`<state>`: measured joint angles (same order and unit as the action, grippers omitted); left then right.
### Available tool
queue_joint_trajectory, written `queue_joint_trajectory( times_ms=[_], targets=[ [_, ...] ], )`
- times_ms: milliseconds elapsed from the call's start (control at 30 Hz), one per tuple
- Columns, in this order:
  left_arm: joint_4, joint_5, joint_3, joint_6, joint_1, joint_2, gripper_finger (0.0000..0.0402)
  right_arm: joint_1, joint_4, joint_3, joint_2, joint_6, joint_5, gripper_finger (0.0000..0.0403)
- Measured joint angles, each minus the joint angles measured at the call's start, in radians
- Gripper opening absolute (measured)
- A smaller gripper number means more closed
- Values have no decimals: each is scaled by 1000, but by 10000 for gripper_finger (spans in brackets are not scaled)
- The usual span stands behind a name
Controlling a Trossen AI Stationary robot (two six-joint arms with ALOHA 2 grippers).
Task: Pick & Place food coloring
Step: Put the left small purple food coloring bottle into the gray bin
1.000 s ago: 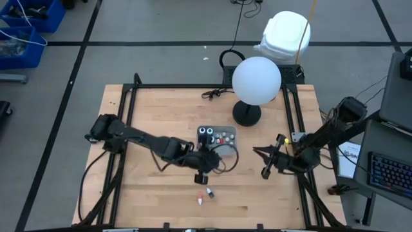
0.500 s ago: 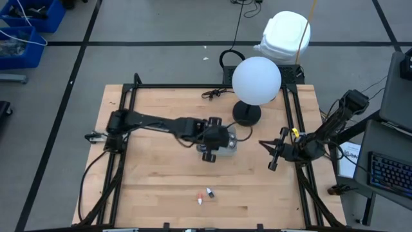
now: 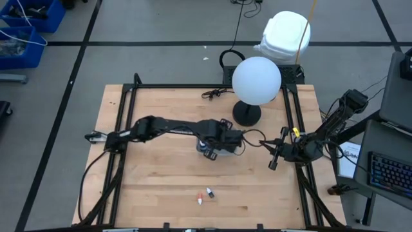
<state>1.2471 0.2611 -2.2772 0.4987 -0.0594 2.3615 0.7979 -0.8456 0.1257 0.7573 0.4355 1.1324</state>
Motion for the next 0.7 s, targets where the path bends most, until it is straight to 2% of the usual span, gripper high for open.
queue_joint_trajectory(
  times_ms=[133,400,700],
  targets=[
    [-15,36,0,37,-2,6,59,0,6,0,0,23,0,0],
    [-21,18,13,87,-1,5,59,0,-3,0,-15,99,0,0],
    [-51,-2,125,93,-13,4,59,0,2,0,-38,126,0,0]
  ],
)
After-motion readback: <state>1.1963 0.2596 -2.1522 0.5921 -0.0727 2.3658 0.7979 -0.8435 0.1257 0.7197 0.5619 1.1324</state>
